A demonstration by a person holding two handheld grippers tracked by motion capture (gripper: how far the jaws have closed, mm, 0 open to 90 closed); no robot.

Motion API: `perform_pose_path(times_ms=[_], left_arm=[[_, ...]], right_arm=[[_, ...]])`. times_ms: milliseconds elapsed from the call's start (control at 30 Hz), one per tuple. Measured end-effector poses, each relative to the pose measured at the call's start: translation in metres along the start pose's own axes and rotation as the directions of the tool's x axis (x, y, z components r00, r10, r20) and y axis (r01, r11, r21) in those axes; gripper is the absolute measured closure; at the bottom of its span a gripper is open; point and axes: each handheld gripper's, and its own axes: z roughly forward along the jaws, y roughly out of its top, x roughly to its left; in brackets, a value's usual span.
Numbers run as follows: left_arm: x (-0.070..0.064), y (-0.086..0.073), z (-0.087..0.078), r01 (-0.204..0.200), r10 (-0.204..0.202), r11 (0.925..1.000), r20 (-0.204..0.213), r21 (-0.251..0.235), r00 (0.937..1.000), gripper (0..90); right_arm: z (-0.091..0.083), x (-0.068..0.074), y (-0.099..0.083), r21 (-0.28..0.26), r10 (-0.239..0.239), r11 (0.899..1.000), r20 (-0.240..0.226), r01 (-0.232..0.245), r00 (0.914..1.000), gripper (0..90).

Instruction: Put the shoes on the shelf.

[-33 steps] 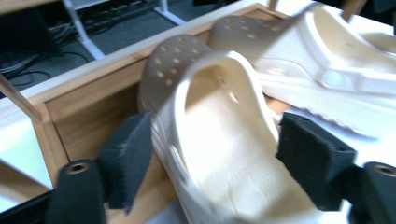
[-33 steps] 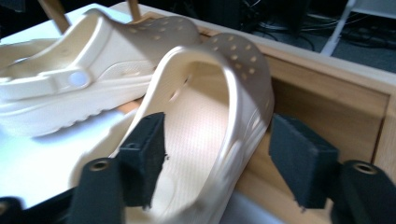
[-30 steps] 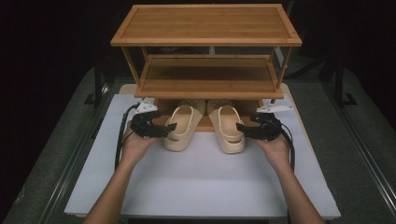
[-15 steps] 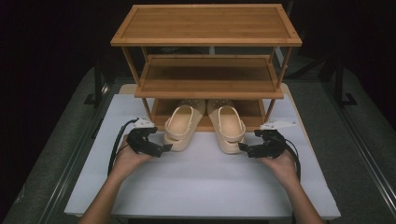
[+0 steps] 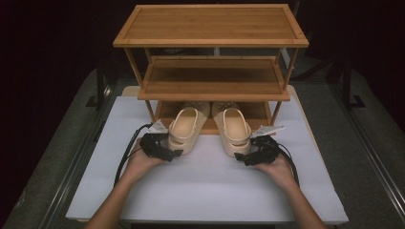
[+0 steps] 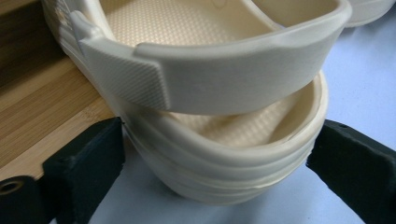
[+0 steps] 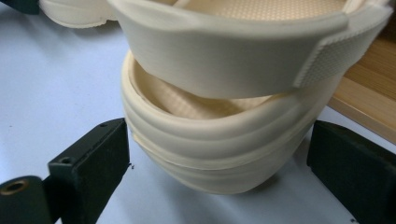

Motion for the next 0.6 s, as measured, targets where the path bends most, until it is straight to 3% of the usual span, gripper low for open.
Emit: perform_pose_path(times_ms=[433,600], left_arm=[[-0.008,0.006,0.01,-0.007,0.008,0.9996,0.023,-0.026,0.9997,4.4],[-0.014,0.014,0.017,-0.029,0.029,0.9993,0.033,-0.022,0.999,4.3]], right_arm=[[0.008,0.005,0.009,-0.007,-0.02,1.0,-0.003,0.02,0.9998,5.1],[0.012,0.008,0.012,-0.013,-0.024,1.0,-0.009,0.024,0.9997,5.2]])
